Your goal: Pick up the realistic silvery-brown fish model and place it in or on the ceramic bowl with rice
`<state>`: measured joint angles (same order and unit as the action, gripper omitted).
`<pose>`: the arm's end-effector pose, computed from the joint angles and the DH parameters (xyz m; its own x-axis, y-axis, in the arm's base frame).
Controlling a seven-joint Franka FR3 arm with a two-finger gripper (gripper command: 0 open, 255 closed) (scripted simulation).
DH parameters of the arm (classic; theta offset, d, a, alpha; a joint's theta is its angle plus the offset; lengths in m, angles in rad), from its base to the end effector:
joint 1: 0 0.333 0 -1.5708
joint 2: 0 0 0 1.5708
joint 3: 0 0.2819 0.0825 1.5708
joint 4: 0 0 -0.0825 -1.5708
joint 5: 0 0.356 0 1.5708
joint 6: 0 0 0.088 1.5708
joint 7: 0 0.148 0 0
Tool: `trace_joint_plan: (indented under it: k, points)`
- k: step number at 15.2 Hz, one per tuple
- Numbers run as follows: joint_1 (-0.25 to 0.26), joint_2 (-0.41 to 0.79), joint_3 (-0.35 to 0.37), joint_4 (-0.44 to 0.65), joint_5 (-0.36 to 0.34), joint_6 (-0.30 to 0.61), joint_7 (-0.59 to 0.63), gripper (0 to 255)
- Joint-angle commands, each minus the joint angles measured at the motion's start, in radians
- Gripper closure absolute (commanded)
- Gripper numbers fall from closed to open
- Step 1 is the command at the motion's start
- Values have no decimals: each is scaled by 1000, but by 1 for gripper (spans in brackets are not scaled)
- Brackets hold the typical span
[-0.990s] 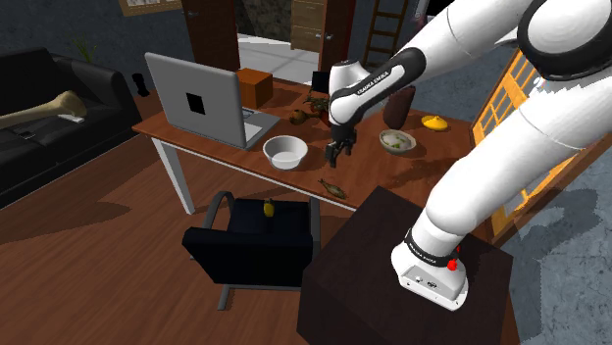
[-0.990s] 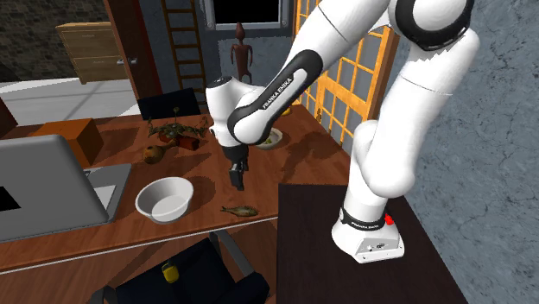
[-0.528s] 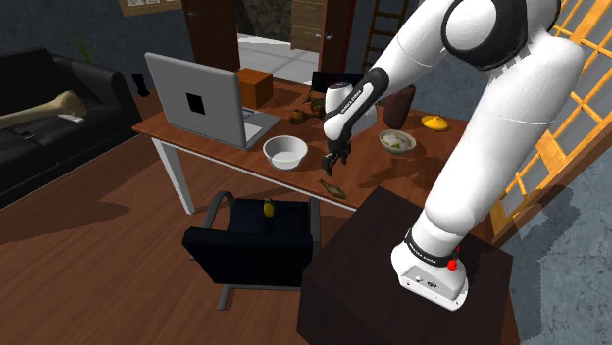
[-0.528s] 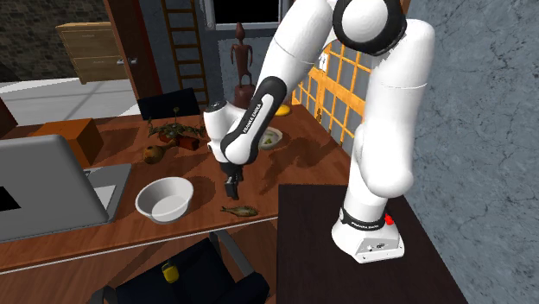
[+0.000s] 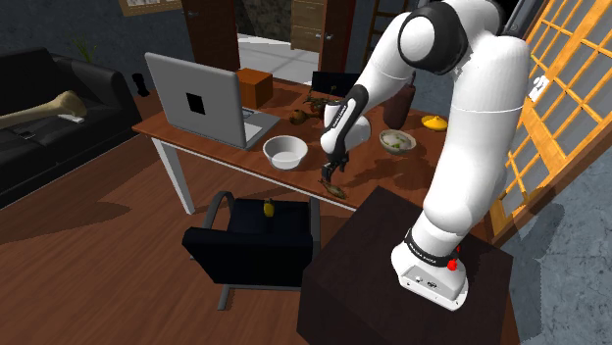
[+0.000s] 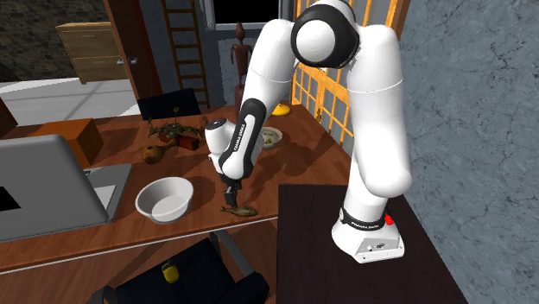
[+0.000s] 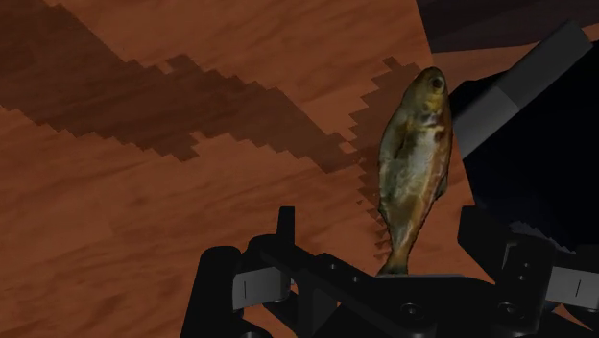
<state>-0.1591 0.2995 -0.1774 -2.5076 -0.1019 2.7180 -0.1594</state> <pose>0.4060 -0.1484 0.1157 0.9914 -0.0800 -0.1033 -0.0730 -0.9949 0.0701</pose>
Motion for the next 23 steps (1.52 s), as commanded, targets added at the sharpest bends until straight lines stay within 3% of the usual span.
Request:
trace_joint_plan:
  k: [1, 11, 12, 21, 22, 23]
  points:
    - [-4, 32, 3, 3, 4, 29, -3, 0]
    - [-10, 71, 7, 8, 9, 63, -6, 0]
    - [-10, 71, 7, 8, 9, 63, -6, 255]
    - [-10, 72, 8, 9, 10, 63, -6, 255]
    - [-10, 72, 8, 9, 10, 63, -6, 0]
    - [9, 43, 8, -8, -4, 35, 0, 0]
